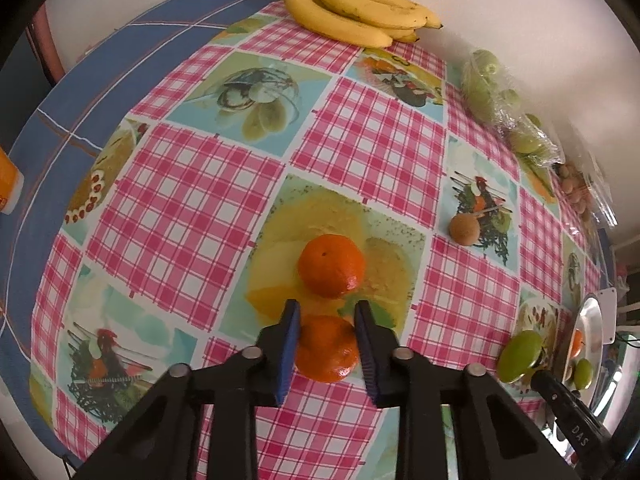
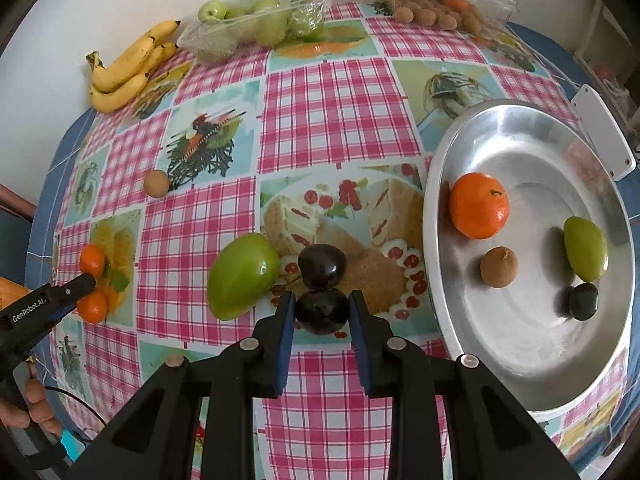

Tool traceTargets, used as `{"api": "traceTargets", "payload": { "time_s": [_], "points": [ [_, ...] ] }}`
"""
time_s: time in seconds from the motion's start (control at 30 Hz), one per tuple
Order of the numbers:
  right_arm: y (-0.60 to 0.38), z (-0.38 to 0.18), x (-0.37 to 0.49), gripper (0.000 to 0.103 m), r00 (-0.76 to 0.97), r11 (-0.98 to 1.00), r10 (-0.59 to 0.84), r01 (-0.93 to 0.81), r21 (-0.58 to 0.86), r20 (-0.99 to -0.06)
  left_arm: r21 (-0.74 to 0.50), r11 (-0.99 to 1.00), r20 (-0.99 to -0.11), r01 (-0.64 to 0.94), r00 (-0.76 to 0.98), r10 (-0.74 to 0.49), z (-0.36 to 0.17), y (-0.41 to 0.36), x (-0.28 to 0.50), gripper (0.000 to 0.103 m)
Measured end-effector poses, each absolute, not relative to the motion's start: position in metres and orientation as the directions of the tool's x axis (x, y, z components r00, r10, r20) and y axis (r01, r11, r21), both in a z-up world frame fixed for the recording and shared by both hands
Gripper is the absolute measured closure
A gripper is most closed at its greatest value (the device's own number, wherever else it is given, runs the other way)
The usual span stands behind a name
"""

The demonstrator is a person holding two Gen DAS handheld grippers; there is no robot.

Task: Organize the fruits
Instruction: 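Move the left tool to the second orange while the right tool approaches a black plum, then close the left tool on the orange while the right tool closes on the black plum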

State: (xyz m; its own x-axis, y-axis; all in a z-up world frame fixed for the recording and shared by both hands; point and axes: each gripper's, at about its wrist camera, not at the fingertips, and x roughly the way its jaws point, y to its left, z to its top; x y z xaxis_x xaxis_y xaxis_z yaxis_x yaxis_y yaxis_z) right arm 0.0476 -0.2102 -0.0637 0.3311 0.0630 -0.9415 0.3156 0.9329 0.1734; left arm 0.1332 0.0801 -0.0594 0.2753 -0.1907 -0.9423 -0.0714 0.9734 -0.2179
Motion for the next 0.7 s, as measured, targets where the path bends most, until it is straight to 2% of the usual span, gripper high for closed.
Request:
{"api": "traceTargets", "payload": {
  "time_s": [0.23, 0.27, 0.37, 0.4, 0.67, 0.7],
  "points": [
    [-0.210, -0.063, 0.045, 0.075, 0.325, 0.933, 0.068, 0.313, 0.175, -0.943, -0.204, 0.978, -0.947, -0.051, 0.263, -0.184, -0.060, 0.075, 0.134, 0.078],
    [-0.211, -0.063, 0.044, 0.075, 0.325, 0.933, 0.068, 0.313, 0.175, -0.943, -0.205, 0.977, -0.948, -0.050, 0.259, -0.185, -0.060, 0.075, 0.133, 0.076],
    [-0.212, -0.061, 0.042, 0.075, 0.330, 0.933, 0.069, 0.313, 0.178, -0.942, -0.182, 0.982, -0.956, -0.043, 0.239, -0.167, -0.063, 0.073, 0.132, 0.056],
    [-0.211, -0.061, 0.042, 0.075, 0.330, 0.933, 0.070, 0.312, 0.179, -0.941, -0.173, 0.984, -0.959, -0.041, 0.236, -0.158, -0.064, 0.072, 0.131, 0.053],
    [-0.213, -0.055, 0.040, 0.075, 0.341, 0.931, 0.068, 0.316, 0.183, -0.938, -0.192, 0.981, -0.964, 0.006, 0.187, -0.190, -0.071, 0.059, 0.127, 0.054],
    [-0.213, -0.055, 0.039, 0.075, 0.342, 0.930, 0.068, 0.317, 0.184, -0.937, -0.193, 0.981, -0.965, 0.011, 0.177, -0.192, -0.073, 0.057, 0.126, 0.059]
  ]
}}
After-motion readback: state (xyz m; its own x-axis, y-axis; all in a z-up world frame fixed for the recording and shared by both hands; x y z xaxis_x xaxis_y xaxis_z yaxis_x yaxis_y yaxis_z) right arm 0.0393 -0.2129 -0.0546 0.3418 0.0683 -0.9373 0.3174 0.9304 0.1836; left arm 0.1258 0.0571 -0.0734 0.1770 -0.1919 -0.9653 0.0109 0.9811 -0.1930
